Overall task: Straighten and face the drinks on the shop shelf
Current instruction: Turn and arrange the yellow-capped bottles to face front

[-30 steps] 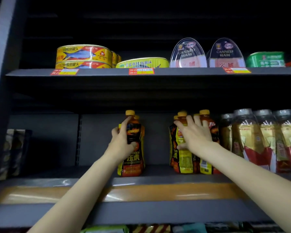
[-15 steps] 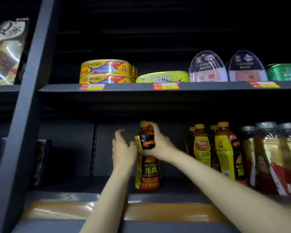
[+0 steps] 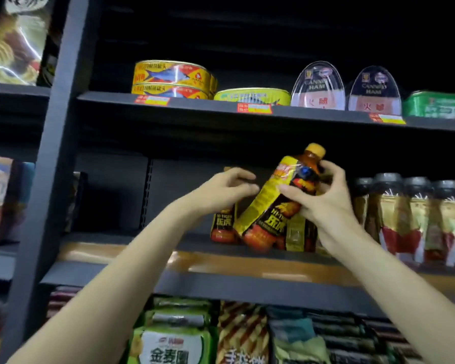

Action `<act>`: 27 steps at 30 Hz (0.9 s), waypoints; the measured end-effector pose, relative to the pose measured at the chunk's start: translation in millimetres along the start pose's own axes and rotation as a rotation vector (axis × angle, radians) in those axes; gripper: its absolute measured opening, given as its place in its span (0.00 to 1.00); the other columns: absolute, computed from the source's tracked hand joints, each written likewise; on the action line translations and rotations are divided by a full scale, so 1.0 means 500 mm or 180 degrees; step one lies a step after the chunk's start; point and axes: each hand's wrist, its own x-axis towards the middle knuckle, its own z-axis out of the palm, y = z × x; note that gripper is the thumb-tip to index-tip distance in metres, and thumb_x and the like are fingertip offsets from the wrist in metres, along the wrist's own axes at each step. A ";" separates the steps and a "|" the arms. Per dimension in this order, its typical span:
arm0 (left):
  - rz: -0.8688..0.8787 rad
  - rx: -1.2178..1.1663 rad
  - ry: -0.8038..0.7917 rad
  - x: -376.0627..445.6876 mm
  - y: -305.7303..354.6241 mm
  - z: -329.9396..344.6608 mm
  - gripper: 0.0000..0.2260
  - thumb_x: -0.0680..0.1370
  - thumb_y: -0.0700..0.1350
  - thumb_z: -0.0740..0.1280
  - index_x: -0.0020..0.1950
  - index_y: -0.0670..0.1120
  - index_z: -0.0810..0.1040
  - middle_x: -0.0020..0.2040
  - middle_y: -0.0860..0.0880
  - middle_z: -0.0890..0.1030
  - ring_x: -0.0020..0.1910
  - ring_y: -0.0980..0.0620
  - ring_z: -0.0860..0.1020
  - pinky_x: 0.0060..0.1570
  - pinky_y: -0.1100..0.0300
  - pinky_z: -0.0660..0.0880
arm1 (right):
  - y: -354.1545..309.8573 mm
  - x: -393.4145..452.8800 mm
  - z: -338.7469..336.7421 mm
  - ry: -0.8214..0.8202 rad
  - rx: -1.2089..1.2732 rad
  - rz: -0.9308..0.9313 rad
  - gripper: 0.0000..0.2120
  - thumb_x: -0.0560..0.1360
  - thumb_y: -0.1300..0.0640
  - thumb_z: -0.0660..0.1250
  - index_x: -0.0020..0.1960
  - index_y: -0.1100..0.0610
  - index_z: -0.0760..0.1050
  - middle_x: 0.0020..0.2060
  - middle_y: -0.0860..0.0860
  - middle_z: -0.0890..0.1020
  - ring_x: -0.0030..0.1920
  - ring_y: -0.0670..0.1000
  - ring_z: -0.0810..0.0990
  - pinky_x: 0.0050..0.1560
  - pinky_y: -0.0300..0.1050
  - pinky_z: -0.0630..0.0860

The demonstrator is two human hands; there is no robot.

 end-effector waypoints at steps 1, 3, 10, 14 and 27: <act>0.0045 0.0168 -0.0251 -0.017 0.006 0.008 0.16 0.75 0.48 0.68 0.62 0.51 0.71 0.55 0.51 0.78 0.53 0.56 0.77 0.57 0.58 0.73 | -0.016 -0.005 -0.014 0.0082 0.0350 0.0102 0.36 0.64 0.63 0.78 0.64 0.45 0.63 0.55 0.49 0.76 0.53 0.49 0.79 0.48 0.49 0.80; 0.0042 -0.0087 -0.0455 -0.049 0.009 0.019 0.23 0.71 0.49 0.71 0.64 0.54 0.69 0.56 0.52 0.79 0.53 0.56 0.79 0.54 0.59 0.76 | -0.043 -0.011 -0.033 0.0114 0.0981 0.0351 0.35 0.67 0.64 0.75 0.66 0.47 0.62 0.55 0.52 0.76 0.51 0.51 0.81 0.41 0.45 0.80; 0.0057 -0.1287 0.0110 -0.090 0.000 0.045 0.31 0.58 0.45 0.81 0.59 0.56 0.75 0.52 0.50 0.81 0.48 0.51 0.82 0.51 0.51 0.80 | -0.105 -0.027 -0.073 -0.0612 0.0189 0.0889 0.23 0.72 0.53 0.71 0.63 0.53 0.65 0.56 0.53 0.77 0.50 0.55 0.83 0.46 0.48 0.81; 0.1292 0.0397 0.0451 -0.095 0.009 0.035 0.34 0.61 0.41 0.78 0.61 0.65 0.69 0.60 0.58 0.71 0.56 0.62 0.74 0.49 0.64 0.77 | -0.108 -0.036 -0.086 -0.0566 0.1237 0.1883 0.16 0.72 0.55 0.71 0.57 0.59 0.71 0.55 0.63 0.76 0.50 0.63 0.80 0.45 0.59 0.79; 0.1277 -0.0217 0.0722 -0.114 0.067 0.043 0.32 0.66 0.46 0.76 0.67 0.59 0.67 0.61 0.58 0.72 0.59 0.58 0.74 0.50 0.62 0.77 | -0.098 -0.047 -0.081 -0.0713 0.1890 0.1972 0.12 0.73 0.64 0.66 0.55 0.64 0.72 0.53 0.71 0.75 0.54 0.70 0.77 0.43 0.60 0.79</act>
